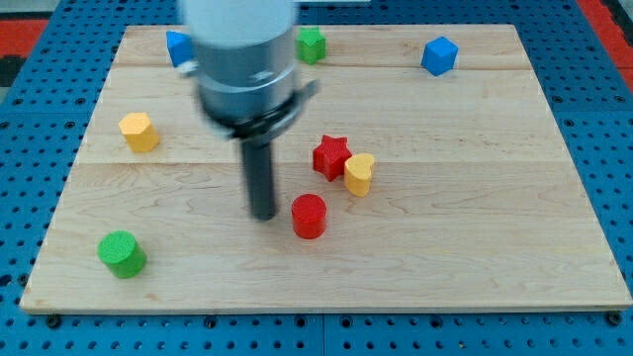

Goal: Push the red circle into the red star

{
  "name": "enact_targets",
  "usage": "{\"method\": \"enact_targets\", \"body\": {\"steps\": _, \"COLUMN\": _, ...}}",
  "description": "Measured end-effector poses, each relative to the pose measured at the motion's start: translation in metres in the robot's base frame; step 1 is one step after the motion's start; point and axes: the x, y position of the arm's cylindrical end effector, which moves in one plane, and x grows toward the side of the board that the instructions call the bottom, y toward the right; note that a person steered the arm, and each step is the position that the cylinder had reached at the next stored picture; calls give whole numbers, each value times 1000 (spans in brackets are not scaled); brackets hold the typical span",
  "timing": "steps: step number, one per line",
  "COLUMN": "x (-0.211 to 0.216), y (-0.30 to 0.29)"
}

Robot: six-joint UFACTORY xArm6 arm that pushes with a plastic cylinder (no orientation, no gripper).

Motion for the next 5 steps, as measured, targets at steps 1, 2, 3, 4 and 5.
{"method": "enact_targets", "body": {"steps": 1, "x": 56, "y": 5}}
{"method": "enact_targets", "body": {"steps": 2, "x": 28, "y": 65}}
{"method": "enact_targets", "body": {"steps": 3, "x": -25, "y": 87}}
{"method": "enact_targets", "body": {"steps": 4, "x": -40, "y": 96}}
{"method": "enact_targets", "body": {"steps": 5, "x": 14, "y": 63}}
